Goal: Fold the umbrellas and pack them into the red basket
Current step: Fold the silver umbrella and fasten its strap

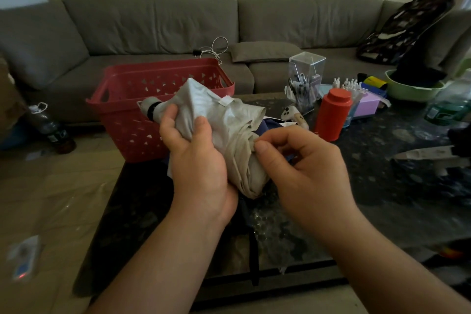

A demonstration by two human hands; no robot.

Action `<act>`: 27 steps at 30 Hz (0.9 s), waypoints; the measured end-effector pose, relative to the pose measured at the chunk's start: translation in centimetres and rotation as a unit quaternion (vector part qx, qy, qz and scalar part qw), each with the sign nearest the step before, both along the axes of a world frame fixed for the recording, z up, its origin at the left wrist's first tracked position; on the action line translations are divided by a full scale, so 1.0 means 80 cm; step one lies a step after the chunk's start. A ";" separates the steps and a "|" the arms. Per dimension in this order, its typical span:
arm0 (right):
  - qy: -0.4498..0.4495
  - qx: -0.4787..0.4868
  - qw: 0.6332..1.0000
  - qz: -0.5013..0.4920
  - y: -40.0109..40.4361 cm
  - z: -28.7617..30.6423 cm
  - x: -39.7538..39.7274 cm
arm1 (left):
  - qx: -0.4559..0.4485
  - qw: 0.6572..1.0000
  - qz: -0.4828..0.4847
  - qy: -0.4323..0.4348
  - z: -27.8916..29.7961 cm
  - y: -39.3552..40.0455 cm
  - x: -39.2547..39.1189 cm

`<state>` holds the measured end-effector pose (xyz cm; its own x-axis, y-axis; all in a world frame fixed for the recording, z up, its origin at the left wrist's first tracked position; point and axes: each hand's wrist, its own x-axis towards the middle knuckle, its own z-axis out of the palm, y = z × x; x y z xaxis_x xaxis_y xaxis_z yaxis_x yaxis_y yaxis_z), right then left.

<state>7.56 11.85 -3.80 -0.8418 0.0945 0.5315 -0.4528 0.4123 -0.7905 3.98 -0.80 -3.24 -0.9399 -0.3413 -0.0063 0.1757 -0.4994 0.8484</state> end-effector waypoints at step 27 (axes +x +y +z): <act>0.005 0.109 0.994 -0.003 0.003 0.004 0.000 | -0.137 0.984 0.086 0.068 -0.011 0.005 0.000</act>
